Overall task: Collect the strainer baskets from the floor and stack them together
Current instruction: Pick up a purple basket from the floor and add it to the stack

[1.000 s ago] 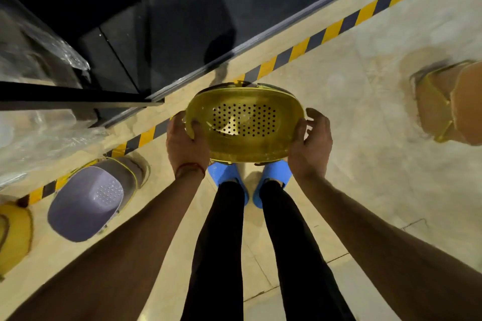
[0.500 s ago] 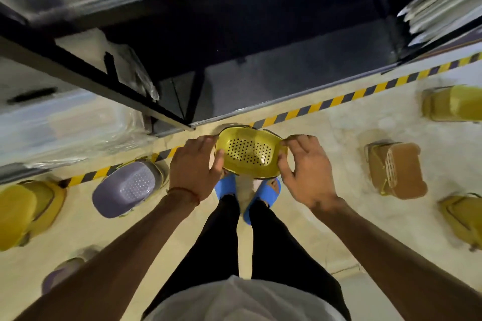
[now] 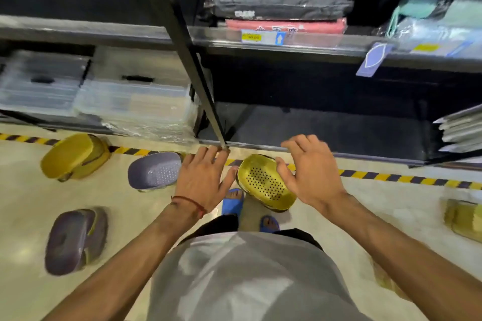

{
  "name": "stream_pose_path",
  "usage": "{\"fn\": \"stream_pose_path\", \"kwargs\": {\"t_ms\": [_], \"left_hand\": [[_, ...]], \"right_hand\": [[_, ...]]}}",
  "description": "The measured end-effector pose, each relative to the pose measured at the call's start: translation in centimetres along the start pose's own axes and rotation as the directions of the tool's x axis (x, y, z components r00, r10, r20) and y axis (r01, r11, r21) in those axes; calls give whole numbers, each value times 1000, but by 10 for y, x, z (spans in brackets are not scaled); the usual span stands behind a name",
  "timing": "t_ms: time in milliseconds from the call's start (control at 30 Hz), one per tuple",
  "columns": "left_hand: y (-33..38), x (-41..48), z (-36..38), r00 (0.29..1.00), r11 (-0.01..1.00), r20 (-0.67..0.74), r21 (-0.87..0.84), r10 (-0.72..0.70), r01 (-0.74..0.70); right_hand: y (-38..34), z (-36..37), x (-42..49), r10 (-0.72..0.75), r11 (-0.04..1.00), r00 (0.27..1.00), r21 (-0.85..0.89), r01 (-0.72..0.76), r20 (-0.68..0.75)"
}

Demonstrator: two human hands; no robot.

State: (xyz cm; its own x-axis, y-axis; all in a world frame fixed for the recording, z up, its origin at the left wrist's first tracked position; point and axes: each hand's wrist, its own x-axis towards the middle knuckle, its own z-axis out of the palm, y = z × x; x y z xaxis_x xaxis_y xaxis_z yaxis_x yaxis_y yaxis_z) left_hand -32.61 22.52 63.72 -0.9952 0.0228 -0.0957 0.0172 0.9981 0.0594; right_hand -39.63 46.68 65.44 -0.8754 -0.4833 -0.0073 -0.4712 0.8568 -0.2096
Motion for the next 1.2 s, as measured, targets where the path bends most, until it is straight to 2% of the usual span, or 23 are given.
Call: {"fn": "stream_pose_path", "kwargs": {"t_ms": [67, 200, 267, 400, 533, 700, 833, 933, 1033, 1133, 1200], "left_hand": [[4, -21, -6, 994, 994, -40, -15, -105, 104], [7, -73, -11, 956, 960, -98, 9, -277, 279], [3, -102, -12, 928, 931, -90, 19, -361, 364], [-14, -162, -10, 835, 834, -54, 35, -548, 550], [-40, -221, -4, 733, 734, -63, 0, -678, 679], [-85, -290, 11, 643, 648, -80, -90, -762, 756], [-138, -348, 21, 600, 612, -121, -139, -791, 778], [-183, -392, 24, 572, 580, -97, -150, -814, 801], [-220, -434, 26, 539, 543, -64, -147, -840, 827], [-253, -468, 29, 480, 482, -56, -177, -876, 858], [-275, -485, 33, 468, 469, -48, -181, -882, 865]], "right_hand": [[-7, -5, 1, -105, 994, 994, -11, 105, 20], [-34, -6, -2, -305, 951, 951, 74, 302, 43], [-55, -3, -5, -374, 926, 918, 7, 377, 132], [-106, 6, -11, -495, 853, 839, -60, 519, 223], [-165, 20, -15, -628, 769, 758, -10, 640, 176], [-254, 43, -18, -787, 612, 616, 109, 783, -3], [-333, 63, -28, -838, 532, 543, 147, 834, -52], [-391, 79, -34, -877, 476, 481, 146, 867, 2], [-446, 90, -40, -879, 477, 468, 145, 867, 89], [-497, 100, -39, -892, 453, 444, 172, 875, 90], [-528, 110, -34, -901, 435, 427, 199, 878, 81]]}}
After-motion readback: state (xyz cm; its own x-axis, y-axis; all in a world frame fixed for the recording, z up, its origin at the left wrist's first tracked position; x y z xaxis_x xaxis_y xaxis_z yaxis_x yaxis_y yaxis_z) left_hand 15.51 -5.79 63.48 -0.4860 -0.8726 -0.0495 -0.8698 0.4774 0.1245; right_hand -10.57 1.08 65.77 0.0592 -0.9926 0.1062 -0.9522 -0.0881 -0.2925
